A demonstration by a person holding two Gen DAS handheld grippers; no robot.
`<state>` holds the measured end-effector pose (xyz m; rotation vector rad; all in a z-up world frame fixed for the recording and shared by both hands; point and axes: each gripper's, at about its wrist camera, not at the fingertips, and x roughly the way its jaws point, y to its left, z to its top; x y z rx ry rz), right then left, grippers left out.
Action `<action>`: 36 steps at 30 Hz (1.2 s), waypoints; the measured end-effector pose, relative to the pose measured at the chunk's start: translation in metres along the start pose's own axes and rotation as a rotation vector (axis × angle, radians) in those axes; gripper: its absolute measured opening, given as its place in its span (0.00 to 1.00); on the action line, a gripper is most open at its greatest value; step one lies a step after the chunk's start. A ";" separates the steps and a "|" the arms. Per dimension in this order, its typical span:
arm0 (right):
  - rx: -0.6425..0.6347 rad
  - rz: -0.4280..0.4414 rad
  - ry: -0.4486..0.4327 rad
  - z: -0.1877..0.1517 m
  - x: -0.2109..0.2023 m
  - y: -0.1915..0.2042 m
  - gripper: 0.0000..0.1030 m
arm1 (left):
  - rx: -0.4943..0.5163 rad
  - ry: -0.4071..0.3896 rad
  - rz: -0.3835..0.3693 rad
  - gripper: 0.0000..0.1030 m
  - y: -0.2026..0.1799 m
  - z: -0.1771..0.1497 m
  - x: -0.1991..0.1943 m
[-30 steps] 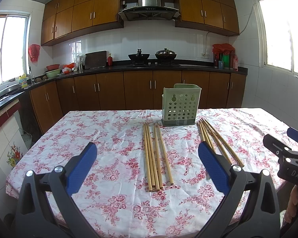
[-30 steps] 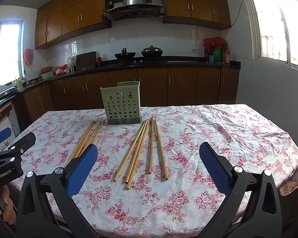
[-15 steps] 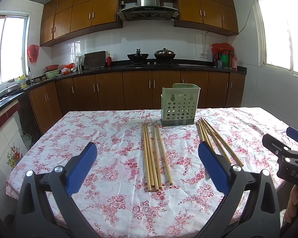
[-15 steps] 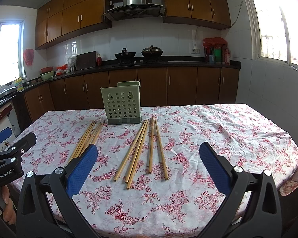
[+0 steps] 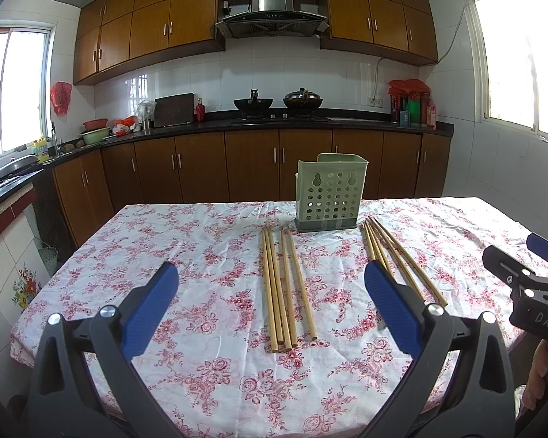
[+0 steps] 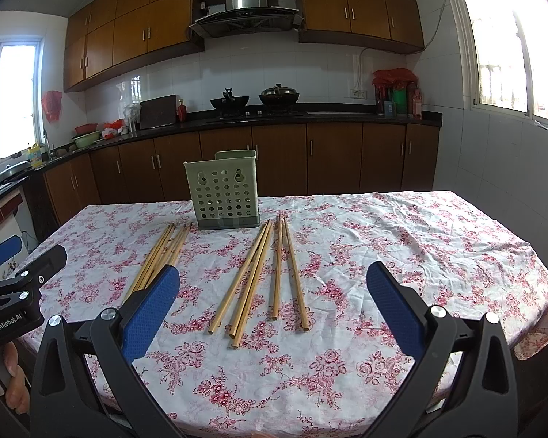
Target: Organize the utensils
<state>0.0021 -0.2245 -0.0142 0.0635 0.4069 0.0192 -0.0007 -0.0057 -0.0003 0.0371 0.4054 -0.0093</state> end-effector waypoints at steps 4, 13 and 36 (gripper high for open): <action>0.000 0.000 0.000 0.000 0.000 0.000 0.98 | 0.001 -0.001 -0.001 0.96 0.001 0.000 0.000; 0.001 0.000 -0.001 0.000 -0.001 -0.001 0.98 | 0.001 0.000 0.001 0.96 -0.001 0.000 0.000; 0.001 0.001 0.000 -0.001 0.000 0.000 0.98 | 0.001 0.001 -0.002 0.96 -0.001 0.002 0.003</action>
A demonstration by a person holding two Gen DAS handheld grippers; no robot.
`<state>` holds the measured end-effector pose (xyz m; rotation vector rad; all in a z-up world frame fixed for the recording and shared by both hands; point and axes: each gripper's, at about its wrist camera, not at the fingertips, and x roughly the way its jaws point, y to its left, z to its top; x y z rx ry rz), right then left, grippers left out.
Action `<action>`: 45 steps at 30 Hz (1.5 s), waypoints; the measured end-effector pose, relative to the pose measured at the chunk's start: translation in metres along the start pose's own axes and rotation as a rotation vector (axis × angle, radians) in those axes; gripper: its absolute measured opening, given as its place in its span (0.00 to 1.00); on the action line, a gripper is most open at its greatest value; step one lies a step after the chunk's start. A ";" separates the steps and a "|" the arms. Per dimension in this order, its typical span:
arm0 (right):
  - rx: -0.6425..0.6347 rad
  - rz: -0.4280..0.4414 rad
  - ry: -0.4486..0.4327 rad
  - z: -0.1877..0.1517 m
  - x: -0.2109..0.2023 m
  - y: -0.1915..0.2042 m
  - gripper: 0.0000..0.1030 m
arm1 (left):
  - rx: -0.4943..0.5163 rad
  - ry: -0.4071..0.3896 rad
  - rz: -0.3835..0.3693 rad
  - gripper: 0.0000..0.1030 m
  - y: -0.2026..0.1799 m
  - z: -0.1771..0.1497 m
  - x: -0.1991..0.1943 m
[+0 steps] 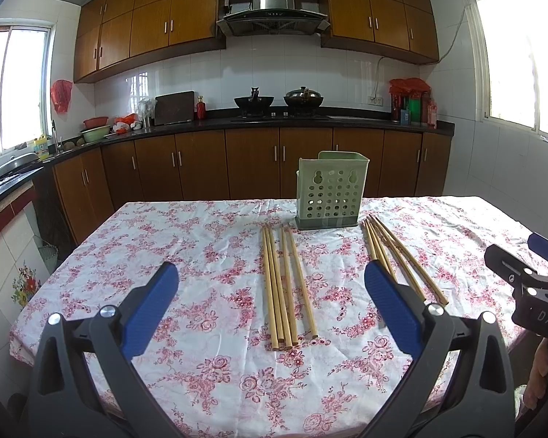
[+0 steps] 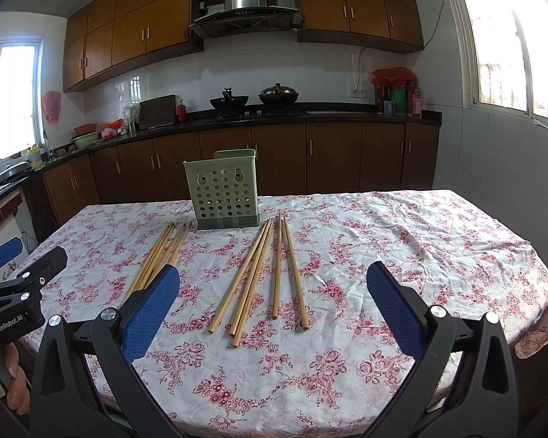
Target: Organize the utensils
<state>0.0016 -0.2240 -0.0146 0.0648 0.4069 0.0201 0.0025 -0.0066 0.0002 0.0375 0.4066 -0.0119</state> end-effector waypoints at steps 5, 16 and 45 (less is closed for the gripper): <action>0.000 0.000 0.000 0.000 0.000 0.000 0.98 | -0.001 0.002 0.000 0.96 0.000 0.000 0.000; 0.019 -0.001 0.050 -0.005 0.018 -0.007 0.98 | -0.019 0.091 0.039 0.96 0.016 -0.009 0.030; 0.059 -0.017 0.473 -0.027 0.178 -0.042 0.22 | 0.003 0.520 -0.089 0.27 0.031 -0.033 0.180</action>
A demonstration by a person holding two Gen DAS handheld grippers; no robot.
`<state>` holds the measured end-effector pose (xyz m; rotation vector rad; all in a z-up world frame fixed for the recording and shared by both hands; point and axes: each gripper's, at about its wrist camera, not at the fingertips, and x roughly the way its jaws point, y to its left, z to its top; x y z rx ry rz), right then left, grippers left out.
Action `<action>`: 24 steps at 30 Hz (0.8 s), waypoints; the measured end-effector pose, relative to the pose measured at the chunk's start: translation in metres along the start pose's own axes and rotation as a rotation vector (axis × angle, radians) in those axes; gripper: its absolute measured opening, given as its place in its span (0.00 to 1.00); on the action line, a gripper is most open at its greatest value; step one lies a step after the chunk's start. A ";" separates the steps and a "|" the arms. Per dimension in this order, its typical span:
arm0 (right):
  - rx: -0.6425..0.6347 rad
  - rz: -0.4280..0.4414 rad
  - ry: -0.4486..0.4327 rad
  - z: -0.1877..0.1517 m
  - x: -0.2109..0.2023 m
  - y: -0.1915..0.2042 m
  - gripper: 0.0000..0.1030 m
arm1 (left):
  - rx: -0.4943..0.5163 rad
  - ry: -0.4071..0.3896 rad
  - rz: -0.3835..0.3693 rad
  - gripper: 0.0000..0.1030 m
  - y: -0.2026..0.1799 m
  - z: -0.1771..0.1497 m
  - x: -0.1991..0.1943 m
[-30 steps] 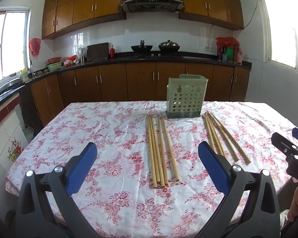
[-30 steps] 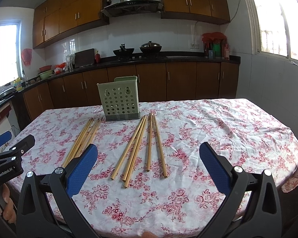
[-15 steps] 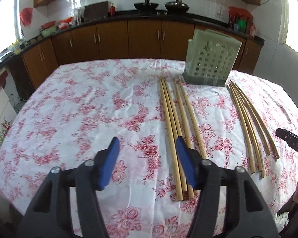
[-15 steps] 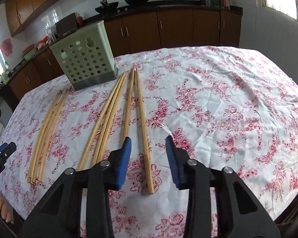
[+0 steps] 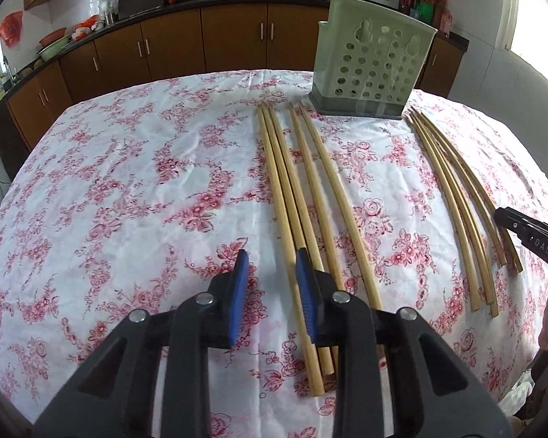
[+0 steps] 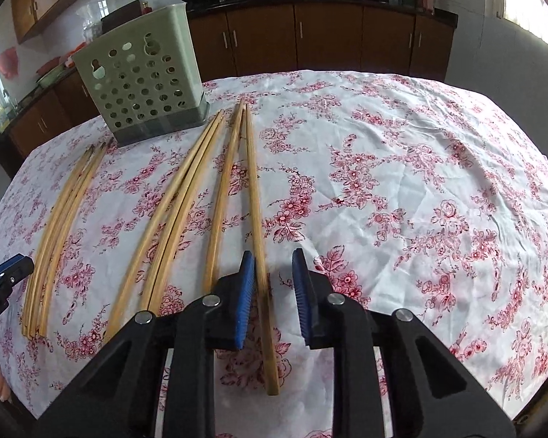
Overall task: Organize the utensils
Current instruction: 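Lower the left tool onto a bamboo chopstick and close it while the right tool grasps another, then lift the left tool's chopstick over the green holder while the right tool carries its chopstick there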
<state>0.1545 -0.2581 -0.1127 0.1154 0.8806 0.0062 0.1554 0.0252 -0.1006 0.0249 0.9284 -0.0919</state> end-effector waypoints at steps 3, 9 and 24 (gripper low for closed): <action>-0.006 -0.005 -0.001 0.000 0.001 0.001 0.22 | 0.004 0.010 0.008 0.27 -0.001 -0.001 0.002; -0.019 0.002 0.000 -0.001 0.003 0.002 0.22 | 0.027 0.014 0.035 0.16 -0.002 0.000 0.006; 0.027 -0.063 -0.039 0.037 0.029 -0.025 0.08 | -0.046 -0.015 0.019 0.09 0.052 0.042 0.038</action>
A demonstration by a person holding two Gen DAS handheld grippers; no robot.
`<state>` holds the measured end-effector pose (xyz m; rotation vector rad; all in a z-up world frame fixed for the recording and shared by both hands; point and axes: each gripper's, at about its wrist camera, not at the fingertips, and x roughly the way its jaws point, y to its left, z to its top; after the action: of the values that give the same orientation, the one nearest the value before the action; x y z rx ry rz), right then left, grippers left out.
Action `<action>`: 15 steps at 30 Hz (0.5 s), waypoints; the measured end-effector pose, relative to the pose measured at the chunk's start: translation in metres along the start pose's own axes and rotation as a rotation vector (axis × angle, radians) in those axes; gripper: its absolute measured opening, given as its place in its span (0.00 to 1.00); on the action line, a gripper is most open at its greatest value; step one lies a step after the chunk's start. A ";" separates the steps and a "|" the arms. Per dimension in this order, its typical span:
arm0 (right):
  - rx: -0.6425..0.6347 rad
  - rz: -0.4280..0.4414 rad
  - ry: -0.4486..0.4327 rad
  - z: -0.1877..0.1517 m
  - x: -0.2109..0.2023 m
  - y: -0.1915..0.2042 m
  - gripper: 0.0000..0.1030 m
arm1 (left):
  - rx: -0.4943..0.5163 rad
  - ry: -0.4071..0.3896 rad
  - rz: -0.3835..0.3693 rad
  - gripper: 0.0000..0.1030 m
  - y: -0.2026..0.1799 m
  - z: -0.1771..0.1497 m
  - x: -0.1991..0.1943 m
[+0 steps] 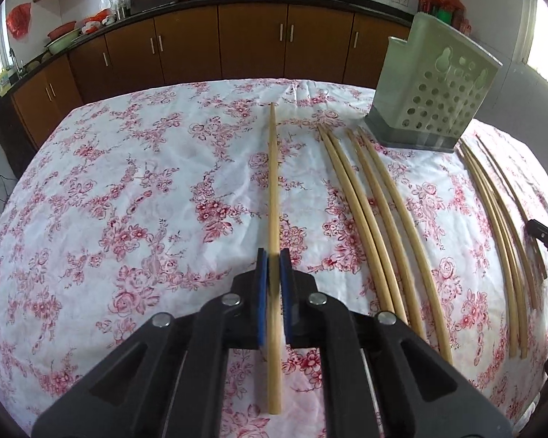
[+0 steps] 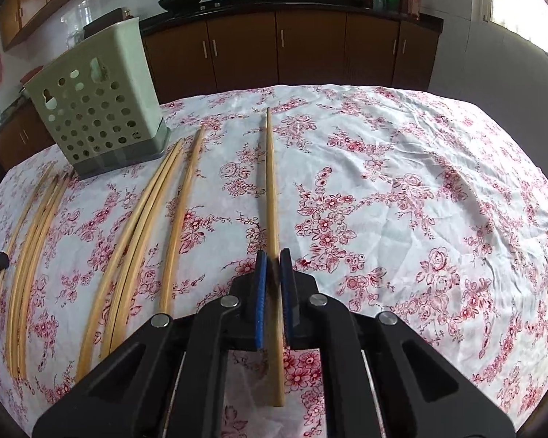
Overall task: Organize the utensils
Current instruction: 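Lift the left tool's chopstick over the green holder while the right tool carries its chopstick there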
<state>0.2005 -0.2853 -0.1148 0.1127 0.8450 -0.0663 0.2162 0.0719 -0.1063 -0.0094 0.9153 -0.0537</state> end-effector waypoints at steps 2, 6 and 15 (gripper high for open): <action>0.002 0.002 -0.001 0.000 0.001 -0.001 0.08 | -0.007 -0.013 -0.016 0.09 0.002 -0.002 -0.002; 0.009 0.009 -0.001 0.001 0.002 -0.004 0.08 | -0.022 -0.014 -0.032 0.09 0.005 -0.003 -0.003; -0.008 0.004 0.001 -0.014 -0.011 0.002 0.09 | 0.026 -0.011 0.025 0.10 -0.003 -0.012 -0.009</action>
<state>0.1827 -0.2816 -0.1157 0.1072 0.8456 -0.0595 0.2011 0.0693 -0.1067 0.0256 0.9037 -0.0417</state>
